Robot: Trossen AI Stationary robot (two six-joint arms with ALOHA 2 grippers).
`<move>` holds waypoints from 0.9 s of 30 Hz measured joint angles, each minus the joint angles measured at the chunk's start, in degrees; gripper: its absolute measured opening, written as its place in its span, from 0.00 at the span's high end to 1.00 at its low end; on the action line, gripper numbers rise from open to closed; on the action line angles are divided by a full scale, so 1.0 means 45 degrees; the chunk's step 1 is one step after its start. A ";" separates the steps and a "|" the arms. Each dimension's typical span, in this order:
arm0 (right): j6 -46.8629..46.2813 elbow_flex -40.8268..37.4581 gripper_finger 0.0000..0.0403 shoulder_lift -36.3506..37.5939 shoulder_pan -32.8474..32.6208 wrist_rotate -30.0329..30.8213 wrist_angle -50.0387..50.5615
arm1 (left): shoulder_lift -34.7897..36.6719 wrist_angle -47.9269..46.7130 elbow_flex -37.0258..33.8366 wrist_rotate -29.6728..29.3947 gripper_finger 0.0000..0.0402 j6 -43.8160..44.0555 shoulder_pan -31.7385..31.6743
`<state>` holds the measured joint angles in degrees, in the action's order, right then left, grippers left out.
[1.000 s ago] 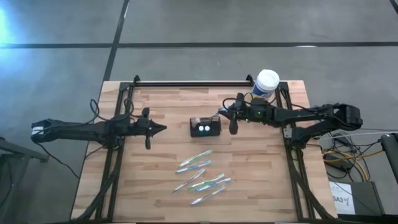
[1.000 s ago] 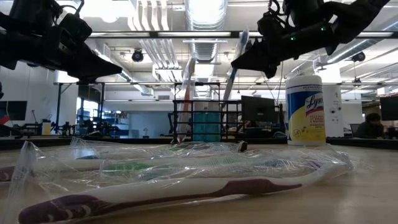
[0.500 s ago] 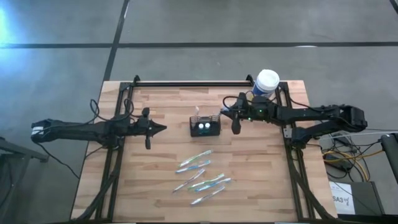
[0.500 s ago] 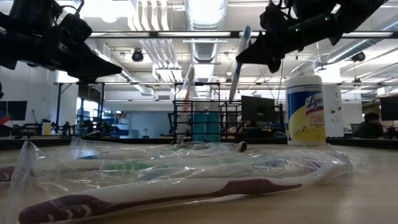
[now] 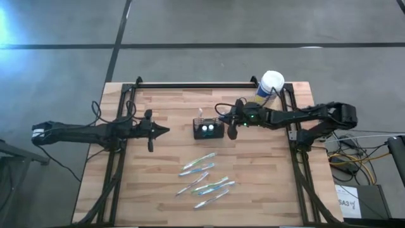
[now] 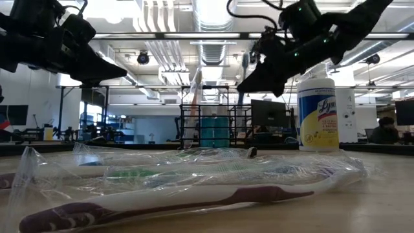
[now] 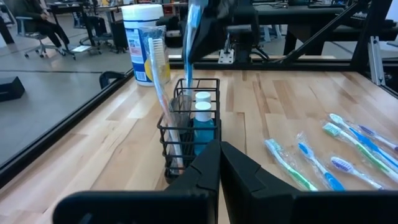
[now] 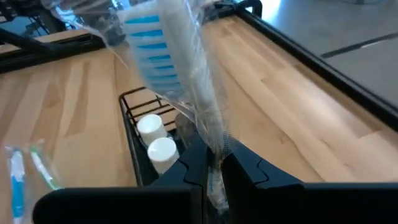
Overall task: Pick & Place toothbrushing station
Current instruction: Put the bottom right blue toothbrush in the wire organizer, then put the top green toothbrush in the wire organizer
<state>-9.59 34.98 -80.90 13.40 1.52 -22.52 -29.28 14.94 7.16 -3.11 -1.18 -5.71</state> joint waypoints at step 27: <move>0.0501 0.0058 0.67 -0.0893 0.0061 0.0370 -0.0594 | -0.0035 -0.0218 -0.0189 0.0010 0.97 0.0235 0.0002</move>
<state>-7.34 35.24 -84.92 13.68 3.19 -25.19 -29.44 13.96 6.31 -3.07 -0.12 -5.70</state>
